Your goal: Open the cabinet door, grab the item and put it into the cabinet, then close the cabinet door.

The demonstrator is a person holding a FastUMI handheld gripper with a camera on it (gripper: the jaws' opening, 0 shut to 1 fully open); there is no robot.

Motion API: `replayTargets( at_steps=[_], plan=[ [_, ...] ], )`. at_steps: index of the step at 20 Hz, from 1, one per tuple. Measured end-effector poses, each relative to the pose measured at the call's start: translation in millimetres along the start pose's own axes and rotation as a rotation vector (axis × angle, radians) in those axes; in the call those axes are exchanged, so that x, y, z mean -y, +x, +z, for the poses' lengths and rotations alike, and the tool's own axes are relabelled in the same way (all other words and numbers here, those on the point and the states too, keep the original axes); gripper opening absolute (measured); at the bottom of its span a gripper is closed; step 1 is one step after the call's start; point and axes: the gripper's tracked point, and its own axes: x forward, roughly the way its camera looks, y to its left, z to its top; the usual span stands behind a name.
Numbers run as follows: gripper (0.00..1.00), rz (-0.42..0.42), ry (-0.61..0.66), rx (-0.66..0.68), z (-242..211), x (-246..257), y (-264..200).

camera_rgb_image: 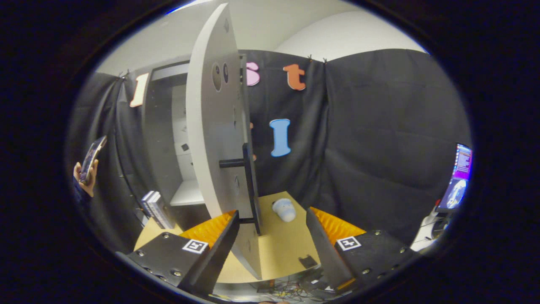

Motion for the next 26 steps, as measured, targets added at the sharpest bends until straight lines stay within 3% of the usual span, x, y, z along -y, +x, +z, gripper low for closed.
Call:
replayTargets(
  at_steps=[6,12,18,26],
  plan=[
    [0.96,0.22,0.038,-0.035,-6.0,-59.9,5.2],
    [0.97,0.383,0.034,-0.068,-13.3,-125.1,42.8],
    [1.0,0.5,-0.003,-0.089,-21.6,-179.7,80.8],
    [1.0,0.584,-0.041,-0.067,-20.1,-196.0,83.5]
  ],
)
